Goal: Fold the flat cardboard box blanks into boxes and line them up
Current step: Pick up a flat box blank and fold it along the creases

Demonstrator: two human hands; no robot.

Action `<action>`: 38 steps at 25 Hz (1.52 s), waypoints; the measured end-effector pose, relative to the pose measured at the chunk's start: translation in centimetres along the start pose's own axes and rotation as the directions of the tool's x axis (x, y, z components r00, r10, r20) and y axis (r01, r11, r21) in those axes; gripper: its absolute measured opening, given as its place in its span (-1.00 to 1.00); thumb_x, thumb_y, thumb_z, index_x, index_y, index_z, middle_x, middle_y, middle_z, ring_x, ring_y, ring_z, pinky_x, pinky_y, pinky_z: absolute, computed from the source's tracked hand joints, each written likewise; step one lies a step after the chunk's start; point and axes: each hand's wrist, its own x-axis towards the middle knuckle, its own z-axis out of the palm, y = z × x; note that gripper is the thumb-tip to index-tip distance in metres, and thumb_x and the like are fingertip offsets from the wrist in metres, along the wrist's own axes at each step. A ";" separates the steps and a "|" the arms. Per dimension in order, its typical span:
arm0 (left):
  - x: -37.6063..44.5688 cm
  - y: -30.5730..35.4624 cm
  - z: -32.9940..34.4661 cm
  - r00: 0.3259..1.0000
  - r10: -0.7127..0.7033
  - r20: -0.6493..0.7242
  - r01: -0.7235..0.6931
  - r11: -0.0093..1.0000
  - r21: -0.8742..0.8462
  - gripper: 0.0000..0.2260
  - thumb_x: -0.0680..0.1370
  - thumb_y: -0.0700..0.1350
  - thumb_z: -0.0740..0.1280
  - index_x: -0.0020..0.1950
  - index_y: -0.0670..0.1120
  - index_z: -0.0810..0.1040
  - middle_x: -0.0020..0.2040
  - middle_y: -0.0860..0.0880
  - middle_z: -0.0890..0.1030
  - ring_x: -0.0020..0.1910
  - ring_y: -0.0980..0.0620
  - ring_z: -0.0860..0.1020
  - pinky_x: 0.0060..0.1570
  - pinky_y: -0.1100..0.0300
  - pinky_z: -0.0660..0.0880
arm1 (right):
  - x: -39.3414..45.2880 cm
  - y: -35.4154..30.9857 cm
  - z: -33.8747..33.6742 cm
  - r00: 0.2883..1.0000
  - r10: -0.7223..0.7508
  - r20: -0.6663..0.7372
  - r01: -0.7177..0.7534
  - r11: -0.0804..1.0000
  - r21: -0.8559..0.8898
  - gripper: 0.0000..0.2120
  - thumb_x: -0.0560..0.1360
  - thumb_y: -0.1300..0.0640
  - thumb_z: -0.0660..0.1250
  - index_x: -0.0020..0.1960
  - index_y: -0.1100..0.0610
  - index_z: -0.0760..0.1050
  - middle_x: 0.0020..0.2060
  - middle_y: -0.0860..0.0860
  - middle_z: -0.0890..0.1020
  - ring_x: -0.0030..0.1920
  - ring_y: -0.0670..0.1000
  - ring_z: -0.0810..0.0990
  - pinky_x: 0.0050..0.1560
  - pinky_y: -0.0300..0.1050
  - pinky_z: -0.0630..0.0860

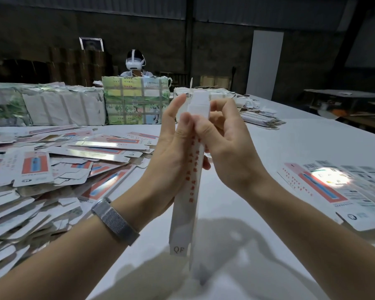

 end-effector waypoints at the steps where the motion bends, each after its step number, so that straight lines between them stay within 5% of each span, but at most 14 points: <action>1: -0.1 0.1 0.1 1.000 -0.008 0.003 0.008 1.000 -0.020 -0.59 0.60 0.22 0.09 0.45 0.27 0.27 0.15 0.06 0.67 0.04 0.03 0.67 -0.16 0.17 0.59 | 0.0 0.0 0.0 1.000 -0.003 -0.016 0.003 1.000 0.009 -0.67 0.47 -0.11 0.33 0.08 0.06 0.37 -0.13 0.00 0.60 -0.17 0.01 0.61 -0.41 -0.08 0.55; 4: -0.3 0.4 0.3 0.996 -0.085 0.032 0.087 0.993 -0.078 -0.55 0.55 0.27 0.15 0.41 0.20 0.37 0.17 -0.09 0.65 0.04 -0.06 0.69 -0.12 0.08 0.63 | -0.1 -0.1 -0.3 0.988 -0.074 -0.136 0.070 0.997 -0.033 -0.69 0.48 -0.09 0.42 0.07 -0.02 0.36 -0.19 -0.15 0.60 -0.15 -0.12 0.65 -0.21 -0.14 0.63; 7: -0.6 0.7 0.4 0.995 -0.094 0.021 0.095 0.994 -0.062 -0.57 0.43 0.25 0.32 0.27 0.25 0.34 0.09 -0.01 0.69 0.02 -0.10 0.71 -0.10 0.01 0.66 | -0.1 -0.1 -0.5 0.970 -0.137 -0.201 0.133 0.991 -0.032 -0.68 0.56 0.05 0.37 0.20 -0.02 0.29 -0.08 -0.09 0.59 -0.06 -0.08 0.68 -0.14 -0.15 0.64; 12: -0.6 1.1 0.5 0.996 0.069 -0.060 -0.065 0.996 0.056 -0.41 0.45 -0.03 0.48 0.29 0.22 0.17 0.04 -0.12 0.70 -0.08 -0.11 0.73 -0.16 0.16 0.64 | -0.6 0.2 0.3 0.993 -0.026 -0.111 0.053 0.968 0.244 -0.74 0.64 0.02 0.19 0.27 -0.22 0.25 0.23 0.06 0.54 0.09 0.06 0.68 0.01 0.00 0.66; 18: -0.7 0.3 0.7 0.991 0.114 0.067 -0.119 0.990 0.081 -0.55 0.66 -0.25 0.26 0.34 0.14 0.11 0.08 -0.02 0.67 0.00 -0.05 0.71 -0.09 0.21 0.63 | -1.0 0.1 0.4 0.999 0.037 -0.018 -0.028 0.922 0.385 -0.70 0.60 0.00 0.14 0.33 -0.08 0.26 0.11 0.15 0.56 0.02 0.06 0.67 -0.01 -0.02 0.63; 22: -0.8 0.0 0.6 0.991 0.121 0.059 -0.124 0.991 0.044 -0.65 0.64 -0.16 0.17 0.30 0.18 0.14 0.05 0.13 0.68 0.01 -0.02 0.71 -0.08 0.22 0.61 | -1.0 0.3 0.4 0.998 0.056 0.000 -0.051 0.909 0.414 -0.70 0.58 0.06 0.12 0.31 -0.08 0.31 0.15 0.23 0.53 -0.05 0.01 0.66 -0.06 -0.08 0.62; 27: -0.5 -0.1 0.4 0.998 0.058 -0.009 -0.058 0.998 0.019 -0.68 0.61 -0.04 0.17 0.27 0.31 0.22 -0.04 0.08 0.68 -0.08 0.00 0.71 -0.15 0.21 0.62 | -1.0 0.5 0.2 0.998 0.064 -0.008 -0.055 0.911 0.408 -0.66 0.67 0.15 0.05 0.24 -0.21 0.46 0.12 -0.10 0.65 0.15 0.01 0.65 0.13 -0.02 0.62; 31: -0.5 -0.2 0.7 0.997 0.068 -0.030 -0.068 0.998 0.018 -0.79 0.58 -0.10 0.15 0.19 0.14 0.31 -0.20 0.07 0.63 -0.24 0.10 0.64 -0.23 0.22 0.59 | -1.1 0.5 0.5 0.997 0.044 -0.062 -0.023 0.952 0.304 -0.71 0.65 0.16 0.09 0.15 -0.11 0.53 -0.03 -0.09 0.69 -0.01 -0.05 0.69 -0.10 -0.18 0.62; 38: -0.5 0.5 1.0 0.999 -0.006 -0.036 0.006 1.000 -0.012 -0.77 0.54 -0.11 0.14 0.16 0.13 0.35 -0.21 0.02 0.61 -0.25 0.08 0.61 -0.25 0.17 0.60 | -0.9 0.1 0.5 0.989 0.019 -0.144 0.017 0.969 0.246 -0.78 0.64 0.24 0.11 0.03 0.01 0.49 -0.20 -0.03 0.65 -0.19 -0.09 0.64 -0.24 -0.21 0.61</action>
